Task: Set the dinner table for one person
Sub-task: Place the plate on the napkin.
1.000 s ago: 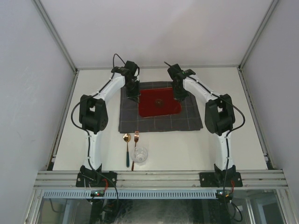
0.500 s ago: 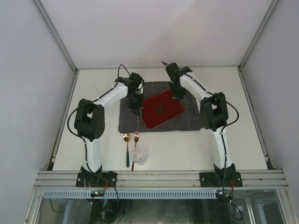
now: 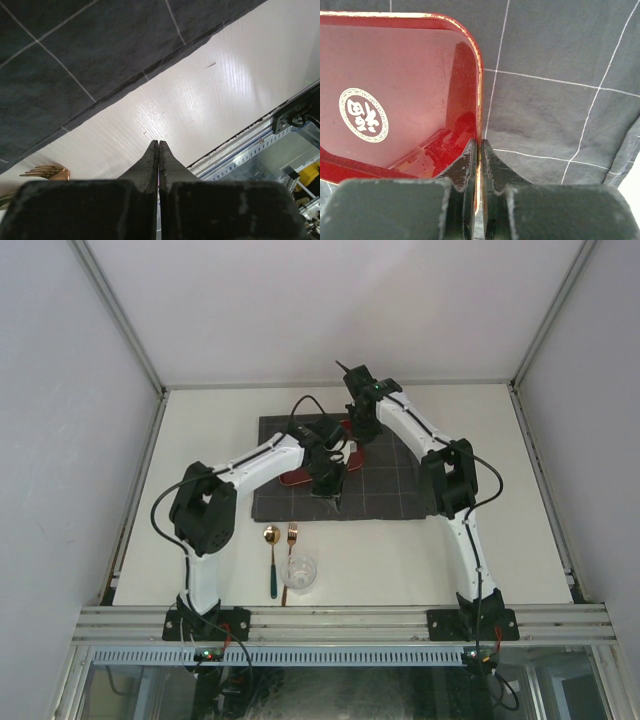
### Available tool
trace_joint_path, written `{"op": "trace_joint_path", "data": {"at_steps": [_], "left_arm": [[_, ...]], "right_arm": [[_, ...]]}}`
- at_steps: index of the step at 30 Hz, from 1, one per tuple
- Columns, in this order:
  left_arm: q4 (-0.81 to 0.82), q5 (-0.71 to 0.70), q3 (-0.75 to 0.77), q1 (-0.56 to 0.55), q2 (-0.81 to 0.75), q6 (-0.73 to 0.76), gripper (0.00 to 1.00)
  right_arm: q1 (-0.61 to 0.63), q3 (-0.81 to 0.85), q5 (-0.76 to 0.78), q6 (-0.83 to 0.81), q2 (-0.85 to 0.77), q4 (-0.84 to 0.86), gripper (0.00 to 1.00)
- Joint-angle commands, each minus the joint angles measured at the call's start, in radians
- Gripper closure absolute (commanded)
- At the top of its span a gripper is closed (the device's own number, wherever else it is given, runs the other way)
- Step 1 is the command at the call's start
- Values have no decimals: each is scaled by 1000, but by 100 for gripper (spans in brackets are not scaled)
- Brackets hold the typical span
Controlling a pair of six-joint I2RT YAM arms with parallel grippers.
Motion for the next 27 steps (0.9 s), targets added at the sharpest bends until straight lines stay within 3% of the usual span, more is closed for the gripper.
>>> {"op": "trace_joint_path", "data": {"at_steps": [1, 10, 19, 27], "left_arm": [[23, 6, -19, 20, -66, 12, 100], [-24, -128, 34, 35, -92, 22, 99], [-45, -175, 76, 178, -83, 45, 69], [-92, -225, 167, 310, -10, 77, 54]], "right_arm": [[1, -26, -1, 26, -30, 35, 100], [0, -83, 24, 29, -57, 47, 100], [0, -207, 37, 45, -118, 92, 100], [1, -249, 56, 58, -146, 98, 100]]}}
